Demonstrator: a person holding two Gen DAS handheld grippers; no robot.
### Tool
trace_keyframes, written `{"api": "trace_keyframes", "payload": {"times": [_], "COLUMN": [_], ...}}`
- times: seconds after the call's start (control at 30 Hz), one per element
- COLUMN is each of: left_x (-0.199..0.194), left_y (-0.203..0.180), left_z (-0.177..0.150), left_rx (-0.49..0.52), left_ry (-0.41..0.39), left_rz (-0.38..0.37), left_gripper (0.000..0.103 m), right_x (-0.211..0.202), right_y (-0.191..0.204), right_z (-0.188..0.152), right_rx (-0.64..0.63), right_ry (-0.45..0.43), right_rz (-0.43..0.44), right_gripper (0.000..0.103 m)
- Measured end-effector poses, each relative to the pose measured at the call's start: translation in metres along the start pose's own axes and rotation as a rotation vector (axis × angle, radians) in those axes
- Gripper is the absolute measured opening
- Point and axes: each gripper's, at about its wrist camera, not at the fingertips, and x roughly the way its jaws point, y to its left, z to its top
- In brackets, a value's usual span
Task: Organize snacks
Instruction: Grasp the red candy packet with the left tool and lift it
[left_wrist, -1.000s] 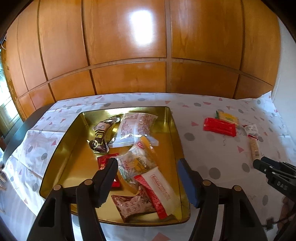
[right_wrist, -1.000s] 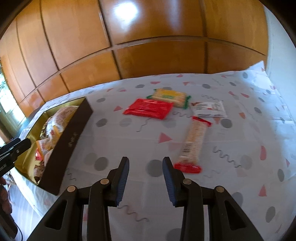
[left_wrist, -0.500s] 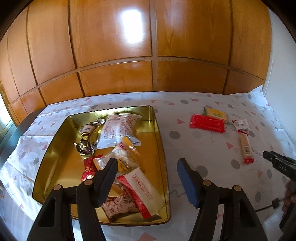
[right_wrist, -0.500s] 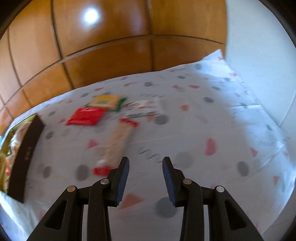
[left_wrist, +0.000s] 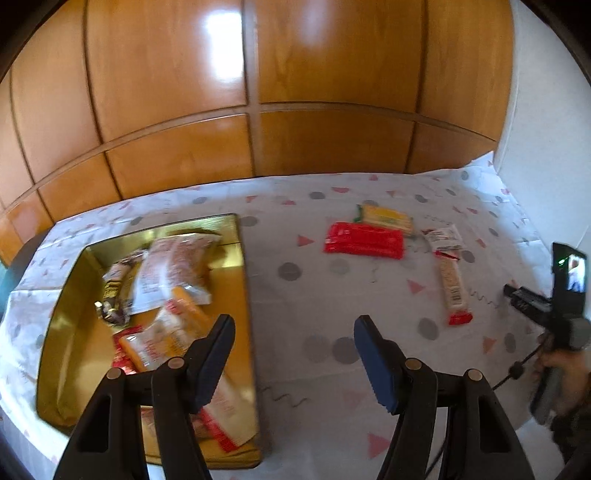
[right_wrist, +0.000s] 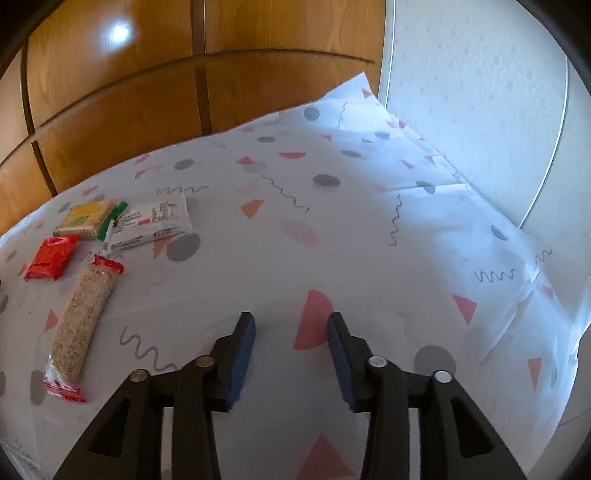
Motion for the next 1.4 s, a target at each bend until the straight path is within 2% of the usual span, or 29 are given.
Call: {"api": "trace_keyframes", "payload": {"times": [0.17,0.23,0.3,0.47,0.57,0.63,0.93,1.07,1.13,1.27,1.4], "left_x": [0.019,0.033,0.047,0.083,0.106,0.123,0.199,0.223,0.227,0.235,0.241], "left_y": [-0.021,-0.030,-0.035,-0.036,-0.031,-0.030,-0.030,-0.032,-0.035,-0.048,-0.067], "left_z": [0.013,0.020,0.027,0.047,0.060,0.068,0.092,0.099,0.104,0.115,0.119], "left_rx": [0.045,0.084,0.072,-0.052,-0.188,-0.258,-0.542,-0.628,-0.633,-0.568,-0.421], "left_ry": [0.029,0.061,0.107,0.213,0.287,0.323,0.460,0.483,0.467,0.460,0.468], "left_rz": [-0.025,-0.039,-0.068,-0.158,-0.221,-0.237,-0.193,-0.149,-0.119,-0.086,-0.041], "left_gripper": [0.069,0.079,0.079,0.079,0.079,0.079,0.079,0.079,0.083,0.083,0.085], "right_x": [0.001,0.002,0.002,0.002,0.003,0.004,0.004,0.004,0.005,0.004,0.004], "right_y": [-0.003,-0.002,-0.002,-0.001,0.000,-0.001,-0.004,-0.005,-0.005,-0.008,-0.009], "right_z": [-0.001,-0.002,-0.001,-0.002,-0.003,-0.003,-0.004,-0.004,-0.004,-0.005,-0.006], "right_rx": [0.018,0.022,0.024,0.021,0.017,0.018,0.031,0.039,0.042,0.054,0.063], "right_ry": [-0.012,-0.016,-0.019,-0.024,-0.026,-0.028,-0.034,-0.038,-0.041,-0.047,-0.050], "right_rz": [0.016,0.022,0.032,0.044,0.052,0.061,0.113,0.136,0.145,0.163,0.173], "right_gripper": [0.046,0.047,0.049,0.054,0.057,0.060,0.068,0.071,0.073,0.073,0.073]}}
